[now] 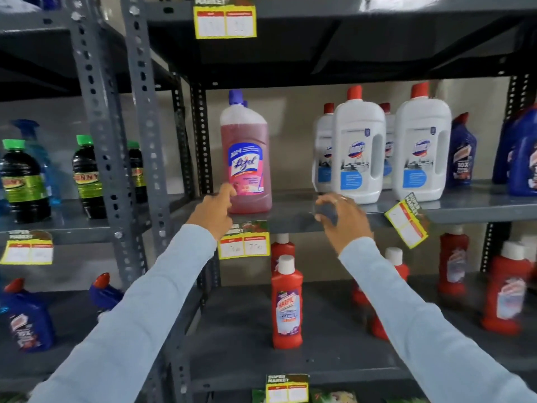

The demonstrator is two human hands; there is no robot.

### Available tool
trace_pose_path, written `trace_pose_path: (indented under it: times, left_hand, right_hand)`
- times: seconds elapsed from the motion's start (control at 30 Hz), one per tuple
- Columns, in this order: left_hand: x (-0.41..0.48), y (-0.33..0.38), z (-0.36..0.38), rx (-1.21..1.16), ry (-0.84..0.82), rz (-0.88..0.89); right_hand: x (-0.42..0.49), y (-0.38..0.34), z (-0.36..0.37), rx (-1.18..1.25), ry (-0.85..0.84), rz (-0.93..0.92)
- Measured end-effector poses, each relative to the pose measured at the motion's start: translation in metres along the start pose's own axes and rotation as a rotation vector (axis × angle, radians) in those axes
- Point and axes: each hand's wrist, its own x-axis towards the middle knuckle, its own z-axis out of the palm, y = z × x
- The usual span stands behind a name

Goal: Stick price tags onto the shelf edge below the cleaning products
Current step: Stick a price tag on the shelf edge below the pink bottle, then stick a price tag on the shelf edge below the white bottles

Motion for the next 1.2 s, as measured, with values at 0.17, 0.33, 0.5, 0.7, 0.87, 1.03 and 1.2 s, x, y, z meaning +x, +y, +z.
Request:
trace_pose_path:
  times: [0.17, 0.33, 0.5, 0.7, 0.87, 1.03, 1.2]
  left_hand:
    - [0.002, 0.098, 0.038, -0.241, 0.005, 0.273]
    - [0.028, 0.206, 0.093, -0.041, -0.236, 0.38]
    - [0.05, 0.294, 0.119, 0.282, -0.382, 0.439]
    - [0.055, 0.325, 0.124, 0.562, -0.426, 0.385]
    - [0.046, 0.327, 0.126, 0.523, -0.375, 0.315]
    - [0.035, 0.311, 0.122, 0.293, -0.331, 0.3]
    - [-0.003, 0.266, 0.153, 0.082, -0.233, 0.264]
  right_hand:
    - [0.006, 0.086, -0.073, -0.068, 0.138, 0.036]
    - [0.023, 0.156, -0.135, -0.125, 0.012, 0.104]
    - [0.032, 0.194, -0.142, -0.682, -0.41, 0.058]
    - [0.033, 0.203, -0.134, -0.43, -0.221, 0.076]
    - [0.035, 0.201, -0.133, -0.283, -0.163, 0.106]
    - [0.033, 0.201, -0.157, 0.056, -0.222, 0.123]
    - [0.022, 0.208, -0.149, -0.448, -0.37, -0.115]
